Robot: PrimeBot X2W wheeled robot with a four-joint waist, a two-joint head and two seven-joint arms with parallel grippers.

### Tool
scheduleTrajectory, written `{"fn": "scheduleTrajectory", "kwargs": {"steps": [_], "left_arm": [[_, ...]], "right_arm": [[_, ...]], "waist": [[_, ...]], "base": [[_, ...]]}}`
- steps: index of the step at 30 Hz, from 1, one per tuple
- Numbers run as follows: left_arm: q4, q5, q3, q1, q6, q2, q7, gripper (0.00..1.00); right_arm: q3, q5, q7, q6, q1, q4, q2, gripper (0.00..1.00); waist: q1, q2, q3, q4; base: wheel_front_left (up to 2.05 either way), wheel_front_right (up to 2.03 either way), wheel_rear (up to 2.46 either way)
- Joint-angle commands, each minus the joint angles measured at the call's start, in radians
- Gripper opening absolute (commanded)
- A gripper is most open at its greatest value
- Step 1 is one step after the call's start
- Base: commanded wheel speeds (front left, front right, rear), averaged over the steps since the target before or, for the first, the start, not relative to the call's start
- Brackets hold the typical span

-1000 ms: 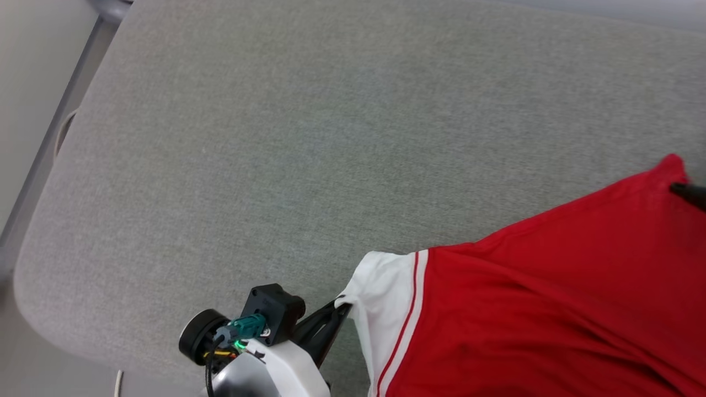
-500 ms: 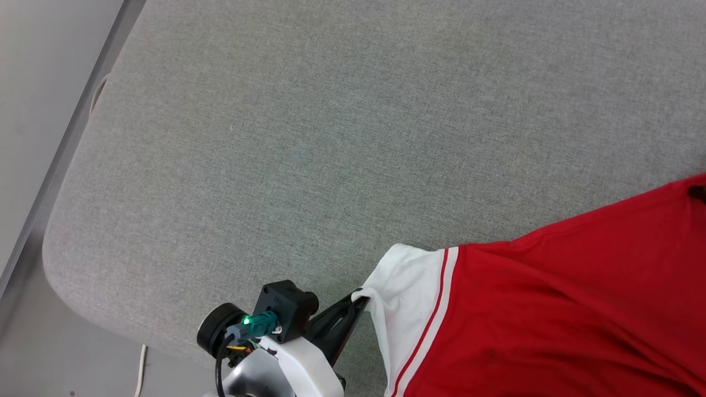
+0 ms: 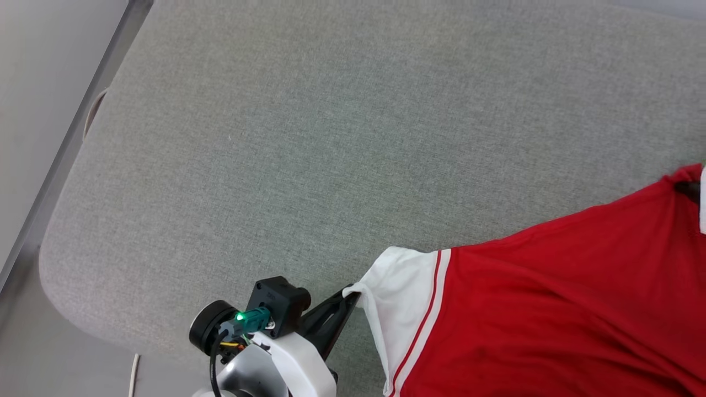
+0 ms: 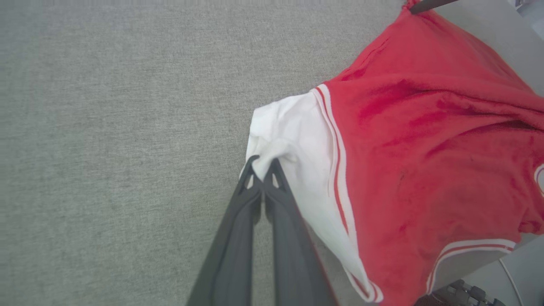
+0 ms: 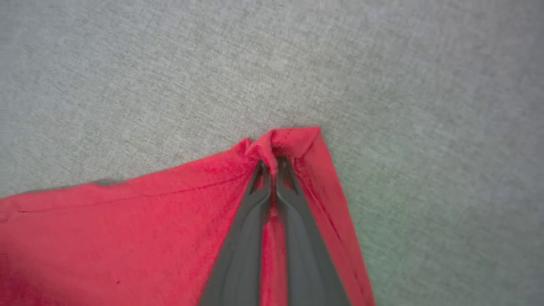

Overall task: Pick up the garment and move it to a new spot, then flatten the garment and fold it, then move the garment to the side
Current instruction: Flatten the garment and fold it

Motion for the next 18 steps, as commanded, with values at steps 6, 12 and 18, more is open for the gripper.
{"fn": "scheduleTrajectory", "kwargs": {"steps": [6,12,18], "left_arm": [[-0.007,-0.002,0.018,-0.001,0.014,0.020,-0.007,0.00],[-0.021,0.002,0.027,-0.011,0.016,0.025,-0.021,0.00],[-0.034,0.038,0.068,-0.053,0.037,0.050,-0.040,0.00]], "right_arm": [[-0.009,0.022,-0.173,-0.001,-0.033,0.053,0.010,0.00],[-0.018,0.061,-0.294,-0.001,-0.041,0.075,0.000,0.00],[0.009,0.099,-0.349,-0.001,-0.057,0.024,-0.027,0.00]], "waist": [[0.0000,0.0000,-0.100,-0.055],[0.0000,0.0000,-0.183,-0.100],[0.0000,0.0000,-0.249,-0.152]], "base": [[0.00,0.00,0.00],[0.00,0.00,0.00],[0.00,0.00,0.00]]}}
